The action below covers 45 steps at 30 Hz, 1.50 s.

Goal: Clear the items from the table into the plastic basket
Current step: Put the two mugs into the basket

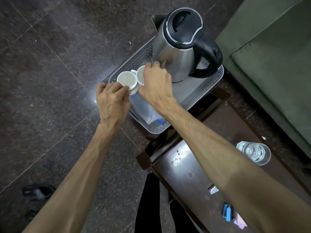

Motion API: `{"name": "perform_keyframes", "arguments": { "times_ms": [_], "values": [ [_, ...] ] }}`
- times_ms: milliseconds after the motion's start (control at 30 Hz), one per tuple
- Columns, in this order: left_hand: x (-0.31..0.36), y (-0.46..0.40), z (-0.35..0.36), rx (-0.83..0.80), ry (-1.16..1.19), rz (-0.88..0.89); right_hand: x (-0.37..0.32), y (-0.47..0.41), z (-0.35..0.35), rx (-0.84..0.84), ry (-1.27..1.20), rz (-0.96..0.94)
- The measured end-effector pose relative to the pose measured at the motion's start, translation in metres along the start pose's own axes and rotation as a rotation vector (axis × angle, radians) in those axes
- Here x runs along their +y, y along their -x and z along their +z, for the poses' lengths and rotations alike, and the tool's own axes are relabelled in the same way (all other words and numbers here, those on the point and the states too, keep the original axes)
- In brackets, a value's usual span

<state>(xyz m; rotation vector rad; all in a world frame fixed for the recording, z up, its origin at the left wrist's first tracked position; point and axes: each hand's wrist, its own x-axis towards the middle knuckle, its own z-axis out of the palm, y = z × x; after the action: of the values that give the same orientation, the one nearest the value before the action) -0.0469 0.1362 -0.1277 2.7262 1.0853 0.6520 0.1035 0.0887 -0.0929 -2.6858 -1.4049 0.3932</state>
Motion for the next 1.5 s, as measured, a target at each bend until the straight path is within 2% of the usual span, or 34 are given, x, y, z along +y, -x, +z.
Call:
{"name": "perform_keyframes", "arguments": {
  "times_ms": [133, 333, 600, 733, 967, 1133, 1367, 1500],
  "values": [
    [-0.003, -0.001, 0.002, 0.007, -0.040, 0.018, 0.001, 0.004, 0.006, 0.015, 0.025, -0.050],
    [-0.005, 0.002, 0.011, -0.053, -0.047, 0.006, 0.007, 0.012, 0.015, -0.131, 0.100, -0.128],
    [-0.005, -0.005, 0.015, -0.151, -0.041, -0.093, 0.017, 0.011, 0.019, 0.041, 0.251, -0.147],
    [-0.002, -0.005, 0.015, -0.220, -0.031, -0.188, 0.018, 0.012, 0.019, -0.008, 0.204, -0.131],
    [0.004, 0.000, 0.005, -0.242, -0.009, -0.173, 0.013, 0.005, 0.020, 0.015, 0.108, -0.148],
    [0.005, 0.009, 0.001, -0.257, -0.003, -0.148, 0.026, -0.002, 0.025, -0.046, -0.015, -0.153],
    [0.007, 0.002, 0.017, -0.250, -0.056, -0.257, 0.024, -0.012, 0.030, -0.049, -0.105, -0.090],
    [0.009, 0.002, 0.017, -0.242, -0.056, -0.257, 0.024, -0.011, 0.031, -0.051, -0.129, -0.076]
  ]
}}
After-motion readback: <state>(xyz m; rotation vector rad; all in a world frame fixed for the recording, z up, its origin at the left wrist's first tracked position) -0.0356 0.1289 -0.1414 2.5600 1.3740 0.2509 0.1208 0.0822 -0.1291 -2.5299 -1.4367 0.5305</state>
